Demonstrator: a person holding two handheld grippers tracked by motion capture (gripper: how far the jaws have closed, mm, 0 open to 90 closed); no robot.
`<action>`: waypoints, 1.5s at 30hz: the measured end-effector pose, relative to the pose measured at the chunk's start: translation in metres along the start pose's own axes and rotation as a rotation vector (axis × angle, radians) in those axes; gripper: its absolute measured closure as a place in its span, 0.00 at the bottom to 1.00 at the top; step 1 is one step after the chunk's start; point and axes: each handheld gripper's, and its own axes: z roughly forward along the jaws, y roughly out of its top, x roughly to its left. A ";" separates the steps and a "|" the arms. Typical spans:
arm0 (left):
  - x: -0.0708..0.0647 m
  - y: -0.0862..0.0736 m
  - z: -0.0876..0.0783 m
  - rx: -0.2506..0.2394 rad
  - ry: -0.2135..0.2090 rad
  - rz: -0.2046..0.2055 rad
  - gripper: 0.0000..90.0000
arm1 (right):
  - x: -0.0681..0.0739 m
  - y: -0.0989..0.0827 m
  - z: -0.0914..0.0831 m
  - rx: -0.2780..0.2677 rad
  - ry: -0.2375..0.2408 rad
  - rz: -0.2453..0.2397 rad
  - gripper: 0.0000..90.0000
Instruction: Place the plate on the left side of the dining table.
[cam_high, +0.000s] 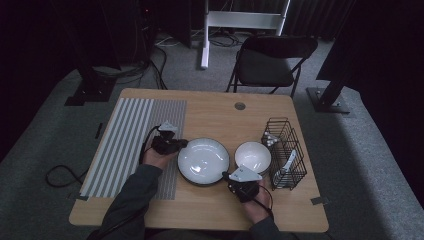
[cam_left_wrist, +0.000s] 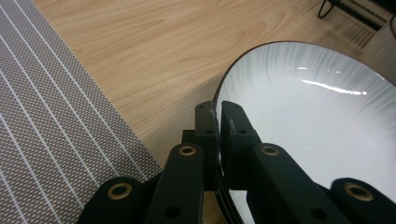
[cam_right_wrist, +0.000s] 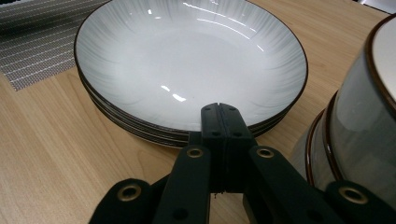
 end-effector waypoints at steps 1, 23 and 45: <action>0.001 0.000 0.000 0.000 -0.004 -0.003 0.97 | 0.000 0.000 0.000 0.000 -0.001 0.000 1.00; 0.001 0.000 -0.003 -0.046 -0.077 -0.017 0.98 | 0.020 0.009 0.023 0.044 0.011 -0.071 1.00; -0.002 -0.001 -0.002 -0.046 -0.031 -0.005 0.94 | 0.010 0.003 -0.005 0.012 -0.037 -0.052 0.97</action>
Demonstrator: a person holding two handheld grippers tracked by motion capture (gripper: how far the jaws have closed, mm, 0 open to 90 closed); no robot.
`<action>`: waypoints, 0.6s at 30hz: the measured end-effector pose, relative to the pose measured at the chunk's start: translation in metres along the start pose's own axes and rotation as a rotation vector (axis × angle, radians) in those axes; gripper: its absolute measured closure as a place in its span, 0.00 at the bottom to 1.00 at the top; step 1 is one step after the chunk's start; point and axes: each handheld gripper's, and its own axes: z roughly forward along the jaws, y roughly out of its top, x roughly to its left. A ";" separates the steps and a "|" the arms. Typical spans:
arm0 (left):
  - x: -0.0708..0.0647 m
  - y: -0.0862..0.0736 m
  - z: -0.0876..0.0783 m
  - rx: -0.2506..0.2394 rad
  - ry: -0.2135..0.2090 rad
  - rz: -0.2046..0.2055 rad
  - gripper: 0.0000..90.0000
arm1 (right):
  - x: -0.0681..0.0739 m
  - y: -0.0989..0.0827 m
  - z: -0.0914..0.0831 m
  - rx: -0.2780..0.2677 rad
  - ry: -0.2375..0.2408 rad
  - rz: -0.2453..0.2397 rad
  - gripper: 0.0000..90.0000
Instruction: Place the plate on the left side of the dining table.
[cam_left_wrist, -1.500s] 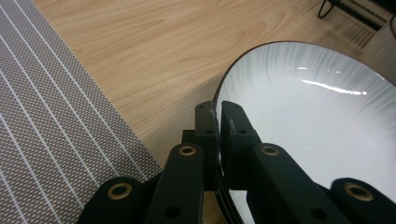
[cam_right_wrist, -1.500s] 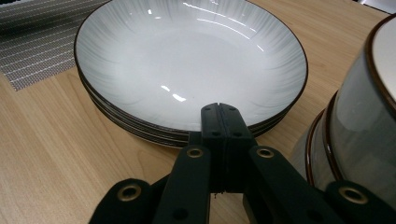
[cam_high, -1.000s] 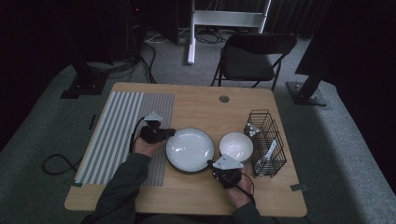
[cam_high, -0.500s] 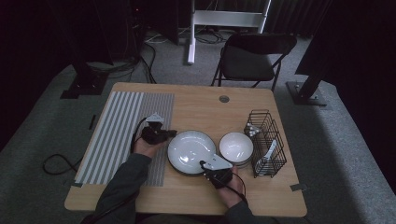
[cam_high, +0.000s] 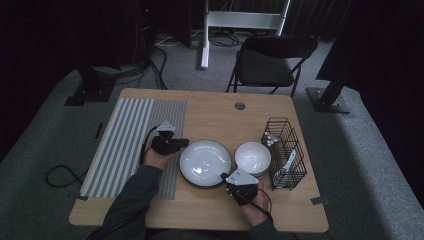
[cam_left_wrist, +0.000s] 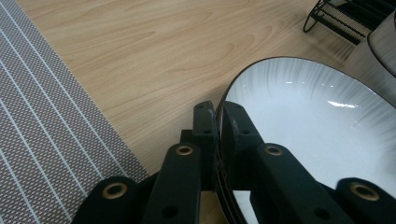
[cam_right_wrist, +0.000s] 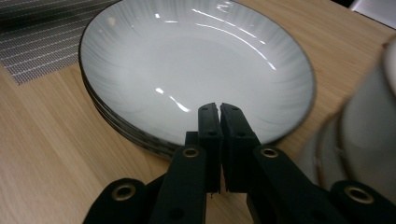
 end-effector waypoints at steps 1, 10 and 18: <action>-0.001 0.000 0.000 -0.001 -0.001 0.002 0.93 | -0.001 -0.001 -0.003 0.001 -0.004 0.002 0.97; -0.003 -0.001 0.006 0.021 0.014 0.009 0.92 | -0.006 -0.009 -0.005 0.007 -0.005 0.027 0.97; -0.005 -0.003 0.011 0.042 0.015 0.003 0.93 | -0.005 -0.008 -0.002 0.009 0.003 0.021 1.00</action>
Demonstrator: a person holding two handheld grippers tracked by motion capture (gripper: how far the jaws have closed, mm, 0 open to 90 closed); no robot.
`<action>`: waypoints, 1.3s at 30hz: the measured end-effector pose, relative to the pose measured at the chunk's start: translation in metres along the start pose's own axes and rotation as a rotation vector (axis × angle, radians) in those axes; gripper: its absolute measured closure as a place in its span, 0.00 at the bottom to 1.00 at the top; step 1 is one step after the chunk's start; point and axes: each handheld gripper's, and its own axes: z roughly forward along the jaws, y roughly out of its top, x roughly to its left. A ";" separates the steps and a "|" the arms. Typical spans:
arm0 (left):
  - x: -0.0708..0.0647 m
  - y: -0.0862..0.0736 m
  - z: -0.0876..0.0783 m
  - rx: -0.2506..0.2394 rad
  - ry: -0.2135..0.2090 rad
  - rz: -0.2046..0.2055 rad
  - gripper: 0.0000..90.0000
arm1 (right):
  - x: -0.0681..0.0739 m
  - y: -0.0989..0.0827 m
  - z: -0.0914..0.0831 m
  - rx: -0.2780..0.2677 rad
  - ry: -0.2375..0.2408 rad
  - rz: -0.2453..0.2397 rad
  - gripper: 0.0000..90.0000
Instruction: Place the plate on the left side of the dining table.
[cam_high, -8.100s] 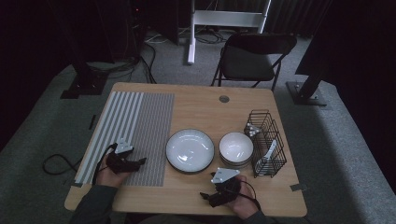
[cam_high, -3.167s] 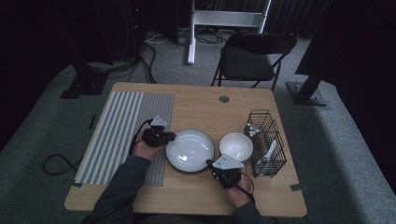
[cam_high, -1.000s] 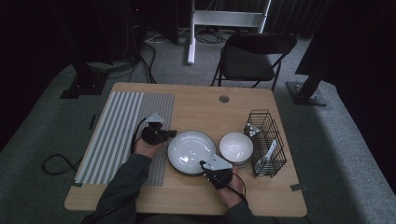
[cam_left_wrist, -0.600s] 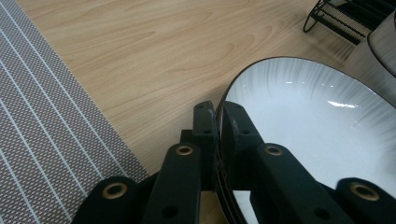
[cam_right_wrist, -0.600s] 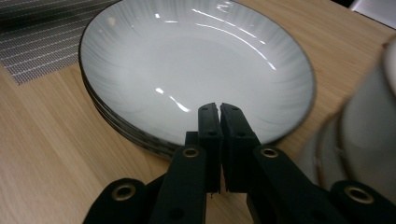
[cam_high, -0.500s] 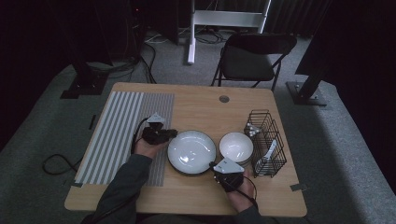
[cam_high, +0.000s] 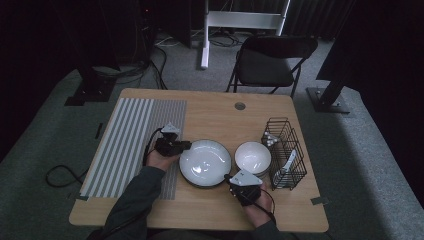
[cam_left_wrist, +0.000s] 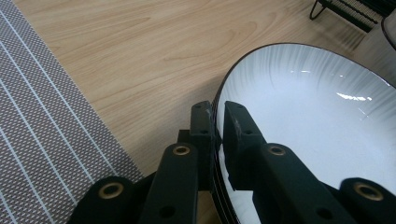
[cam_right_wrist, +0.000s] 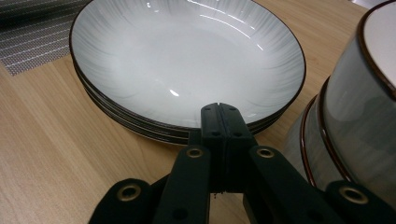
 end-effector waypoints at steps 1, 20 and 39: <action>0.000 0.000 0.000 0.000 0.000 0.000 0.93 | 0.000 0.000 0.000 0.001 0.002 0.002 1.00; 0.006 0.006 -0.010 -0.063 -0.010 -0.057 0.98 | -0.004 0.005 0.007 0.015 0.011 -0.001 1.00; 0.010 0.003 -0.001 -0.033 -0.032 -0.099 0.86 | -0.002 0.009 0.016 0.048 -0.016 -0.006 1.00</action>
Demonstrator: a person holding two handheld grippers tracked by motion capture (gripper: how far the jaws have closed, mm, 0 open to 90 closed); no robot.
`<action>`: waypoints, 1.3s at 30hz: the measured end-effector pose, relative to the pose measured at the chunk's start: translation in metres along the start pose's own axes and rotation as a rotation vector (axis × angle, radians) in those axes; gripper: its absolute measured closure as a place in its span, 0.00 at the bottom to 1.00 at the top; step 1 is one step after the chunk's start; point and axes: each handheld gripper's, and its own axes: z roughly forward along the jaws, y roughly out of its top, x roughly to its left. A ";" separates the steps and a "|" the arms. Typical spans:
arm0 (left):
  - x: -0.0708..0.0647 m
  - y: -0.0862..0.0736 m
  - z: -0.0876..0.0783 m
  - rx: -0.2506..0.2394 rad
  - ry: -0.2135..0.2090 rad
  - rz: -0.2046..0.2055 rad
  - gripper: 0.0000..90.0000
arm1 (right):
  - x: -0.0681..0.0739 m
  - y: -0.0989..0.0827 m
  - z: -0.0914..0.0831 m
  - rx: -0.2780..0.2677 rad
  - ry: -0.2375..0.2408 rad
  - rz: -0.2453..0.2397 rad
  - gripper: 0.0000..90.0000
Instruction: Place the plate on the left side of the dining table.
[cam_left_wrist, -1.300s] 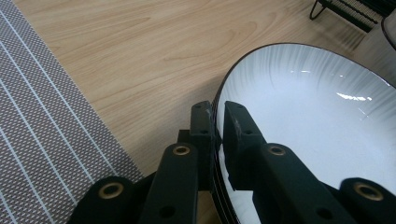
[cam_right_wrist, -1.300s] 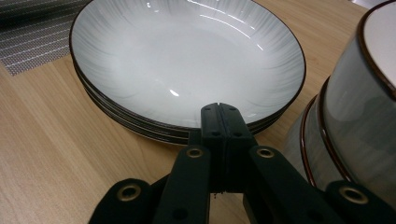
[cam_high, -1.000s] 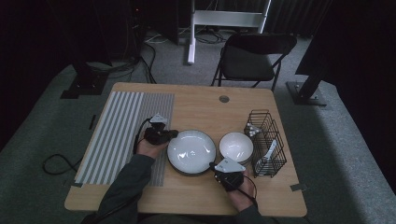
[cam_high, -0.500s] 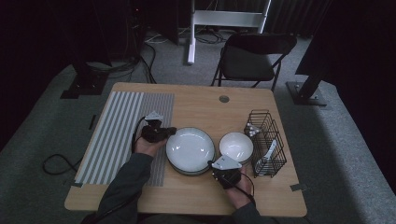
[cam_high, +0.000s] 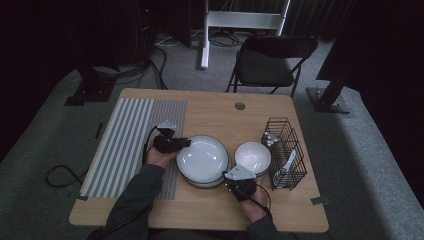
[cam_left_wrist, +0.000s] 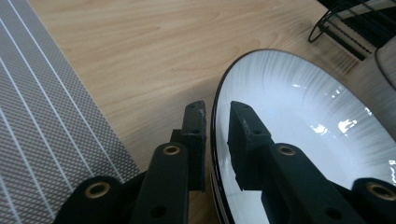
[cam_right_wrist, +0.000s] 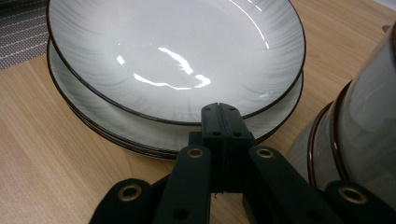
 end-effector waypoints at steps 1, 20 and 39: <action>0.000 0.000 0.000 -0.004 0.002 -0.004 0.85 | 0.000 0.000 0.000 0.002 0.000 -0.004 1.00; 0.006 0.002 -0.007 0.025 -0.024 -0.002 0.90 | 0.003 0.003 0.005 0.022 -0.035 -0.034 1.00; 0.012 -0.002 -0.014 -0.054 -0.116 -0.126 0.95 | 0.002 -0.001 0.004 -0.005 -0.026 -0.012 0.97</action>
